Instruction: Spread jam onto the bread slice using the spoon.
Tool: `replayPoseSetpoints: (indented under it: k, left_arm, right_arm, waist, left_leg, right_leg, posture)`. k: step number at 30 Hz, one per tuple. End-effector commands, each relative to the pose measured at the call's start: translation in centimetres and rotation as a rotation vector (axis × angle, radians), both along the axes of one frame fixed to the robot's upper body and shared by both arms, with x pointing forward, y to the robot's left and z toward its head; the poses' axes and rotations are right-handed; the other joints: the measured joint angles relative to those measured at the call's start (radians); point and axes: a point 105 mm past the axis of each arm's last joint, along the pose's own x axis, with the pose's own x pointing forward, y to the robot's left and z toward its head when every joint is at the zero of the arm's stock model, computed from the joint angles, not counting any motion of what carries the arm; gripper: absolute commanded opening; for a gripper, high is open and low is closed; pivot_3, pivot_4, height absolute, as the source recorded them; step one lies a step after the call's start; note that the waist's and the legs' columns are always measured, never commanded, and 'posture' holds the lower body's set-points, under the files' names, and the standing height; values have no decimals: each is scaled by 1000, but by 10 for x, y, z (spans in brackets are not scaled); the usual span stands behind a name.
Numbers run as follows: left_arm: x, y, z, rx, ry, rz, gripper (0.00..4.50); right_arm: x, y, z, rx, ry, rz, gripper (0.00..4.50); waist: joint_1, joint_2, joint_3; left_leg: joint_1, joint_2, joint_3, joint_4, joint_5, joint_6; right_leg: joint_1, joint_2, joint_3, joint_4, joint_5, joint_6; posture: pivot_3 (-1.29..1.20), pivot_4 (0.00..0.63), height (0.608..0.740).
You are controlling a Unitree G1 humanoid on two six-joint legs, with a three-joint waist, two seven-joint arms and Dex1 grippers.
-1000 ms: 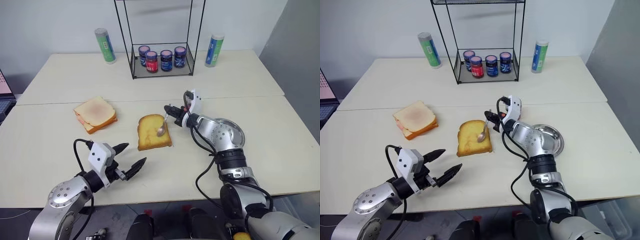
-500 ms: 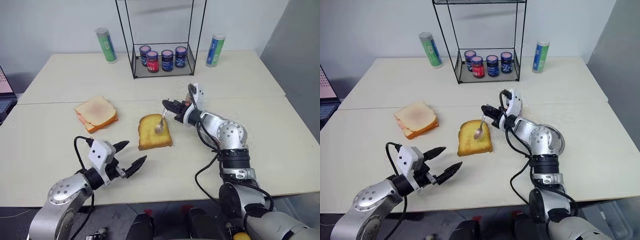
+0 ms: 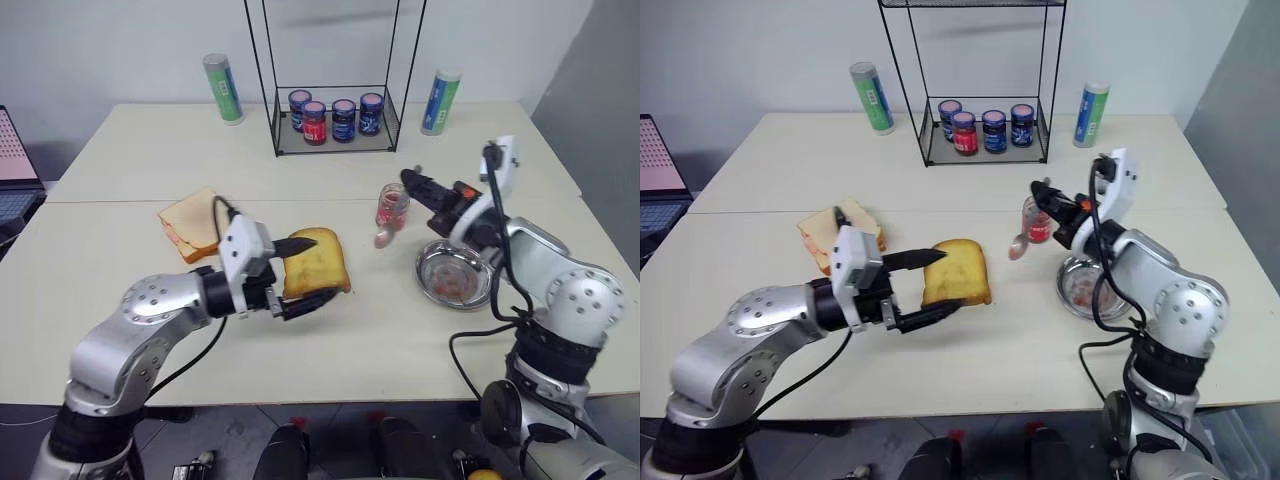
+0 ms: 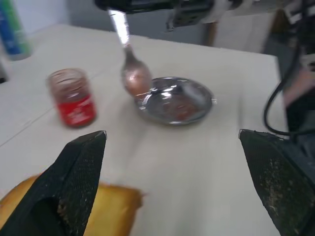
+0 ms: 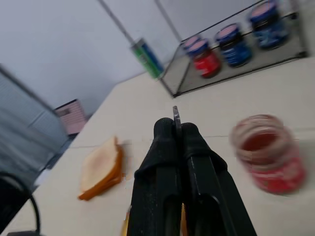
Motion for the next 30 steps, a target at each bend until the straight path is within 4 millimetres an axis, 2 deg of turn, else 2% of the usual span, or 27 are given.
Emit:
replayPoseSetpoints:
  k: [1, 4, 11, 14, 19, 23, 30]
  left_arm:
    - [14, -4, -6, 29, -24, -10, 4500]
    - [24, -14, -9, 10, -21, -9, 4500]
    - [38, -39, -18, -11, -24, 5, 4500]
    - [37, -47, -16, -23, -24, -9, 4500]
    - [28, -47, -20, 8, -22, -48, 4500]
    - [28, -46, -17, 9, -27, -54, 4500]
    - [29, -47, -16, 5, -33, -50, 4500]
  right_arm:
    - [-3, -48, 2, 60, -51, -239, 71]
    - [-5, -73, -16, 88, -31, -347, 71]
    - [-7, -90, -51, 181, 5, -379, 71]
    - [-2, -92, -60, 220, 4, -369, 71]
    - [4, -97, -75, 249, 4, -379, 71]
    - [10, -109, -86, 261, 10, -404, 71]
    - [15, -118, -89, 322, 9, -388, 71]
  waist:
    - [-4, 0, 0]
    - [-2, 0, 0]
    - [-1, 0, 0]
    - [0, 0, 0]
    - [-2, 1, 0]
    - [0, 1, 0]
    - [0, 1, 0]
  left_leg:
    - [0, 0, 1, 0, 0, 0]
    - [1, 2, 1, 0, 0, 0]
    - [1, 2, 1, 0, 0, 0]
    - [1, 2, 1, 1, 0, 0]
    - [1, 2, 1, 0, 0, 0]
    - [1, 2, 1, 0, 0, 0]
    - [1, 2, 1, 1, 0, 0]
  right_leg:
    - [0, 1, 1, 0, 0, 0]
    - [0, 3, 1, 1, 0, 0]
    - [0, 3, 2, 1, 0, 0]
    - [0, 3, 2, 1, 0, 0]
    - [0, 4, 2, 1, 0, 0]
    - [0, 3, 2, 1, 0, 0]
    - [1, 3, 2, 1, 0, 0]
  posture:
    - [0, 150, 740]
    - [0, 150, 740]
    - [0, 150, 740]
    - [0, 150, 740]
    - [0, 150, 740]
    - [0, 150, 740]
    - [0, 150, 740]
